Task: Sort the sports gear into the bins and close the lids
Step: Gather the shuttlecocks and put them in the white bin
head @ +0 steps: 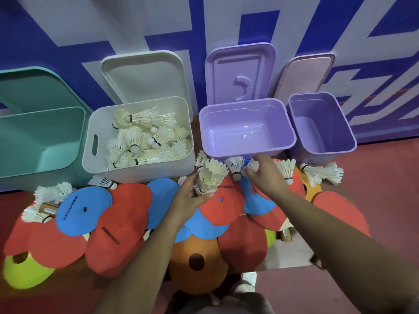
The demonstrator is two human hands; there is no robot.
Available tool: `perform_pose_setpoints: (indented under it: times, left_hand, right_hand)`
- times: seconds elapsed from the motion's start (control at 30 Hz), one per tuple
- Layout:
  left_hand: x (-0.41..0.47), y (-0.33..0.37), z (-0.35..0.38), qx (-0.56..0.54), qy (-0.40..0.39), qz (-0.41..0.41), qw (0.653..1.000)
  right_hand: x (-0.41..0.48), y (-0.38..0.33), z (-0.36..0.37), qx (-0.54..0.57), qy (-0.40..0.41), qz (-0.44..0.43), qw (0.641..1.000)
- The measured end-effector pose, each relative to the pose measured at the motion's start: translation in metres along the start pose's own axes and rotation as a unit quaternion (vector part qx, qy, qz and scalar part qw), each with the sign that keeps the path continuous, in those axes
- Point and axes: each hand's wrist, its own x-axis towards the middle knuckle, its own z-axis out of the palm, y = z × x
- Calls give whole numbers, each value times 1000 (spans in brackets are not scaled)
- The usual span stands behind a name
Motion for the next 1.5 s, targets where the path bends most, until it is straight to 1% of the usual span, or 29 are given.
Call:
perform_pose_setpoints:
  times: [0.07, 0.17, 0.27, 0.33, 0.4, 0.5, 0.6, 0.67, 0.77, 0.87, 0.93, 0.97, 1.0, 1.07, 1.13, 1.2, 1.33, 1.5]
  left_hand:
    - [-3, -2, -3, 3, 18, -5, 1000]
    - [-9, -7, -7, -3, 50, -15, 999]
    - [-16, -10, -9, -4, 67, -25, 997]
    - [-20, -12, -11, -7, 77, -30, 997]
    - [-23, -14, -11, -11, 89, -31, 996]
    - [-26, -14, -9, -5, 96, -33, 995]
    - [-26, -13, -10, 3, 96, -35, 995]
    - [-26, -8, -12, 4, 94, -32, 995]
    - [-27, 3, -21, 15, 83, -23, 996]
    - [-30, 14, -39, 30, 72, -6, 997]
    - [-32, 24, -56, 36, 71, 10, 997]
    - [-31, 30, -64, 34, 77, 16, 996]
    - [-30, 35, -72, 36, 83, 24, 996]
    - [-30, 50, -89, 51, 92, 42, 994]
    - [-32, 62, -108, 64, 100, 60, 991]
    - [-34, 72, -128, 85, 116, 70, 987]
    - [-29, 75, -174, 113, 185, 59, 975]
    - [-7, 77, -214, 145, 199, 38, 968]
  right_hand:
    - [12, -7, 13, -49, -26, -34, 998]
    - [24, -19, 33, -125, -53, -61, 989]
    - [30, -20, 49, -150, -57, -48, 986]
    - [29, -19, 55, -174, -53, -58, 982]
    - [28, -15, 59, -202, -66, -67, 975]
    - [31, -9, 59, -195, -52, -64, 977]
    - [31, -11, 53, -221, -50, -83, 970]
    - [21, -25, 40, -167, -25, -95, 981]
    - [7, -50, 19, -21, 25, -129, 991]
    - [-1, -88, -4, 158, 80, -147, 973]
    - [-6, -119, -15, 250, 75, -132, 956]
    - [-8, -133, -17, 272, 57, -127, 952]
    - [-11, -146, -15, 274, 35, -129, 952]
    - [-13, -165, -1, 243, -12, -143, 959]
    - [-16, -184, 14, 215, -39, -172, 961]
    - [-16, -200, 26, 216, -47, -196, 955]
    - [-9, -243, 48, 210, -76, -190, 956]
    - [19, -284, 74, 142, -76, -208, 965]
